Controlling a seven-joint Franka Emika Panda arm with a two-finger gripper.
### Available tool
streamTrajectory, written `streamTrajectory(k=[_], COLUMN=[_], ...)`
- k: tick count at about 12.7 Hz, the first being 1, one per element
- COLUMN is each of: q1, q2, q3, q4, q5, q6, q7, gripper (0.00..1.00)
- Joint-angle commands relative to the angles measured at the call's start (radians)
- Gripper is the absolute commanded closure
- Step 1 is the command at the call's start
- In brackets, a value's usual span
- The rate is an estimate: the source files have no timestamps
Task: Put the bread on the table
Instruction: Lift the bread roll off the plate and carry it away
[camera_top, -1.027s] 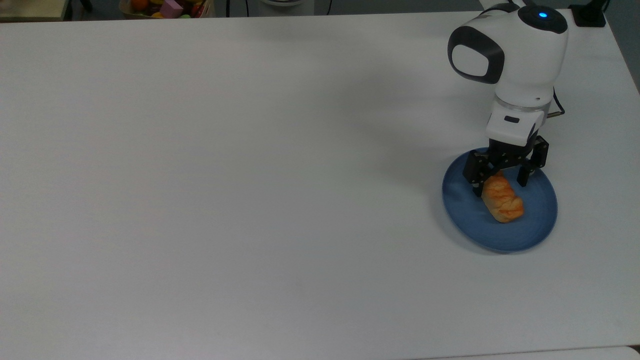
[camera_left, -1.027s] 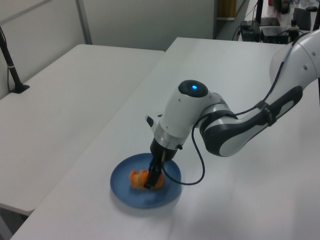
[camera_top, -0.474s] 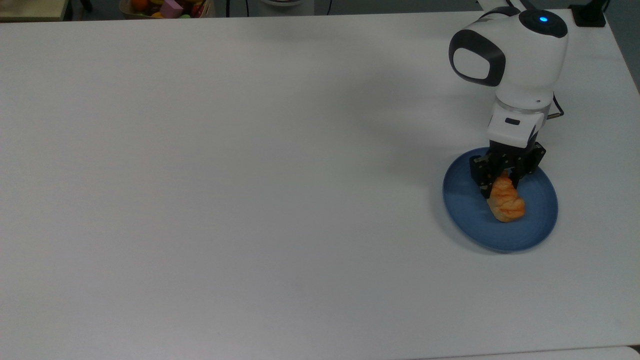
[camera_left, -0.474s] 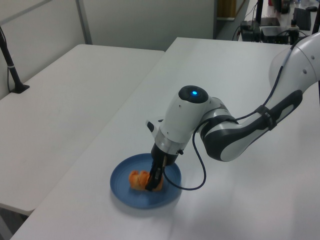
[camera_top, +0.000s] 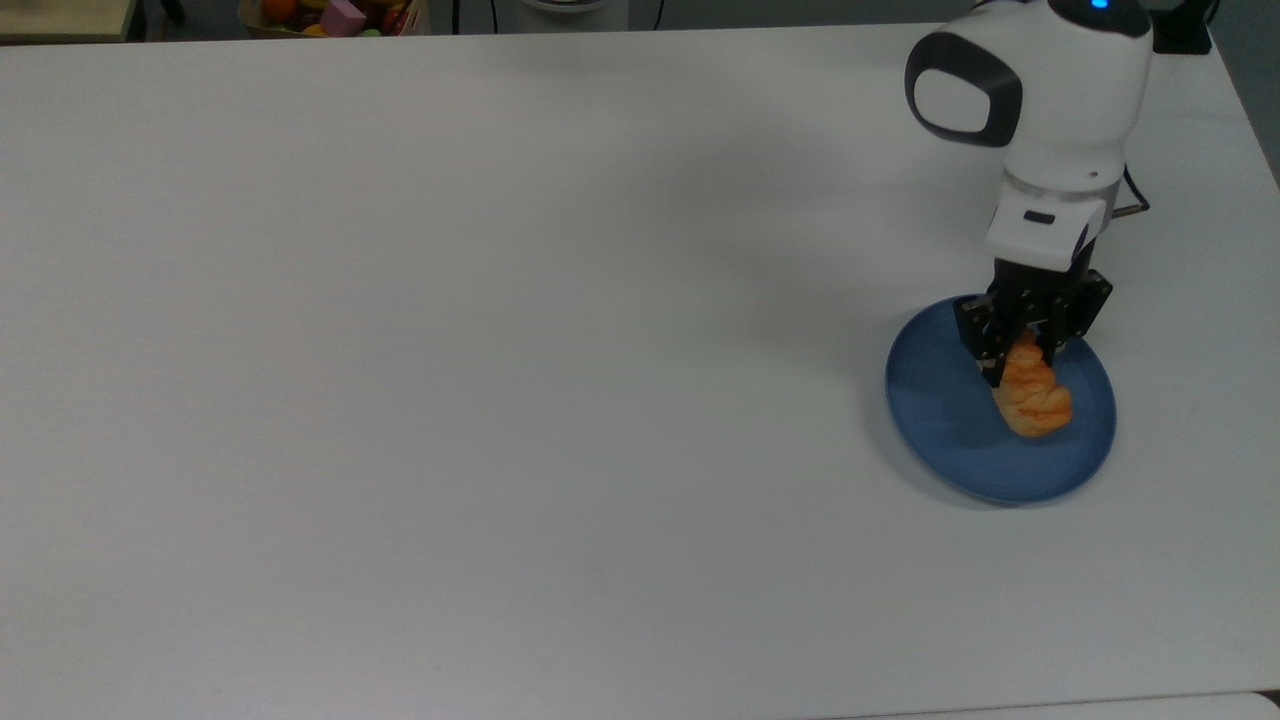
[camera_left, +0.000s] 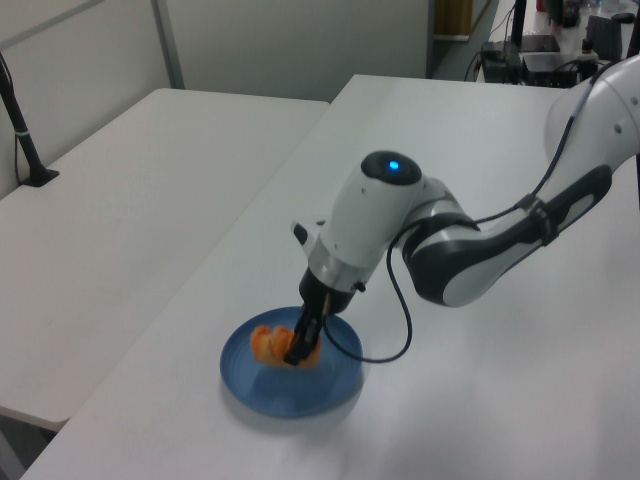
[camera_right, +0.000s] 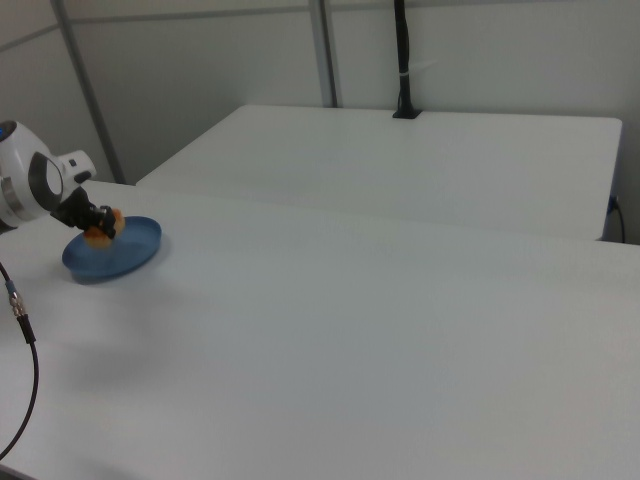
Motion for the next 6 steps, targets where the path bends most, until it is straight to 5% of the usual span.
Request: streamTrajectory(k=[1, 6], q1=[-0.018, -0.064], q2=[-0.175, -0.472], q3=[0.005, 0.006], q4=[-0.138, -0.298], q5=[0.001, 0.076], q6=[-0.058, -0.228], q7=[0.022, 0.014], gripper=[0.52, 0.52])
